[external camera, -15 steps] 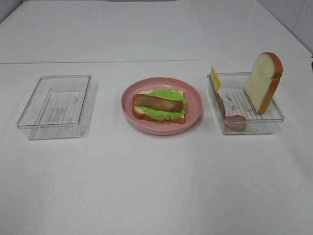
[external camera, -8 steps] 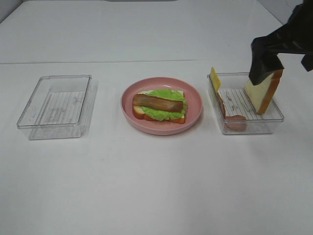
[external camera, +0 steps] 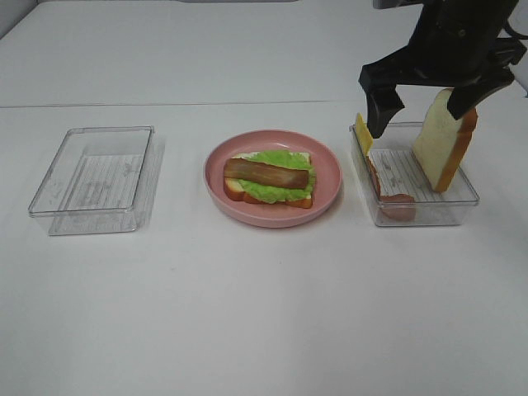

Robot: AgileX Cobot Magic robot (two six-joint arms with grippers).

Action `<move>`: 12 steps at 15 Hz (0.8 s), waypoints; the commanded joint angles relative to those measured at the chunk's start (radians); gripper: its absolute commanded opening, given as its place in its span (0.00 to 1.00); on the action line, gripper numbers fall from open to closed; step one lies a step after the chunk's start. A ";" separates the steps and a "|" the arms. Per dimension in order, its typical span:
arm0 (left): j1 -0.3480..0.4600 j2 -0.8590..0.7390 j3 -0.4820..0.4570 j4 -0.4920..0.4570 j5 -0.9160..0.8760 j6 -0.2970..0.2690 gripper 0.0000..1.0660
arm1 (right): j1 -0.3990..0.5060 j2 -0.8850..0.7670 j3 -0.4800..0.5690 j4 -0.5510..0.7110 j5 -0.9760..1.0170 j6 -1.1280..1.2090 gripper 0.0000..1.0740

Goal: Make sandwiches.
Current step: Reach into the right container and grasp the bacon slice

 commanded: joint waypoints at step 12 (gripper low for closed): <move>0.002 -0.017 0.002 -0.007 -0.003 -0.006 0.92 | 0.000 0.215 -0.011 0.055 -0.147 0.022 0.92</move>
